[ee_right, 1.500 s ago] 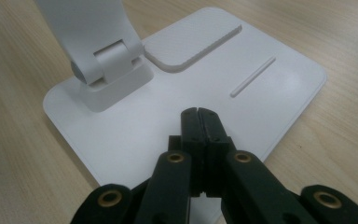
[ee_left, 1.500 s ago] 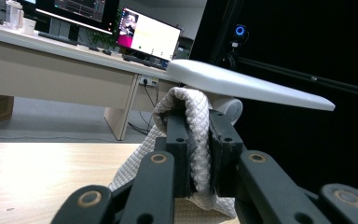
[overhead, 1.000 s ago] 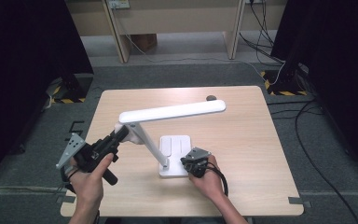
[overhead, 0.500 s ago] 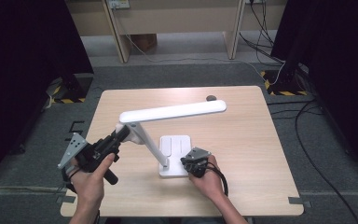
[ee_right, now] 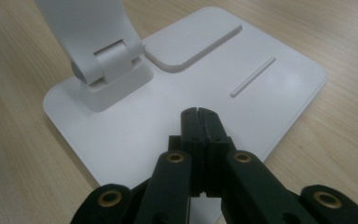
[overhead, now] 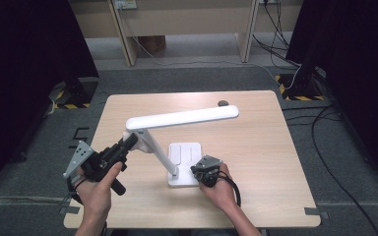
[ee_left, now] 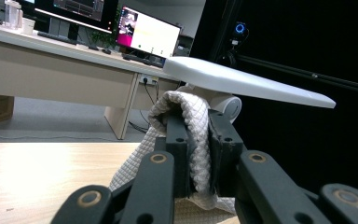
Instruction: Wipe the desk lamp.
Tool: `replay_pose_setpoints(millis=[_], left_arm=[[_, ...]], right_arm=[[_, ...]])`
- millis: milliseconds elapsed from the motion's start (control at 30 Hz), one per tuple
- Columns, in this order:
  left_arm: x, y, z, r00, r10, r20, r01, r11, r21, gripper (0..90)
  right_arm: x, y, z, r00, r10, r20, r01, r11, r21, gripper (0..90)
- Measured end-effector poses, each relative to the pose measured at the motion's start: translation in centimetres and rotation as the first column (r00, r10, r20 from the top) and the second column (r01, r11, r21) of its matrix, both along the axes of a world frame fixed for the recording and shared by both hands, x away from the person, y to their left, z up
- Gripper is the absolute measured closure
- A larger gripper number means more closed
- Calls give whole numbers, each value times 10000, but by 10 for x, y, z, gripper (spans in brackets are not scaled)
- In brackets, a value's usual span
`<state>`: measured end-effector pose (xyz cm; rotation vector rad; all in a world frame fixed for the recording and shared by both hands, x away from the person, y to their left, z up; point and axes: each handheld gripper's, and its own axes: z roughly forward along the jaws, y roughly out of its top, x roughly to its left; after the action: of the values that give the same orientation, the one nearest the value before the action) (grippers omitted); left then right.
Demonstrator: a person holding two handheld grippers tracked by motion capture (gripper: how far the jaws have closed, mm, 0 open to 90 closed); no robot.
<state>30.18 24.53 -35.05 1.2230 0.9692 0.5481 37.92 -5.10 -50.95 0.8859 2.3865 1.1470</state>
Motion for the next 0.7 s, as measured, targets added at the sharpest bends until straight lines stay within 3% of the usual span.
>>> replay_pose_setpoints(millis=[700], left_arm=[[2, -4, -15, 9990, -78, -436, 81, 9999, 70, 802]], right_arm=[[0, 0, 0, 10000, 3, 23, -3, 10000, -11, 900]])
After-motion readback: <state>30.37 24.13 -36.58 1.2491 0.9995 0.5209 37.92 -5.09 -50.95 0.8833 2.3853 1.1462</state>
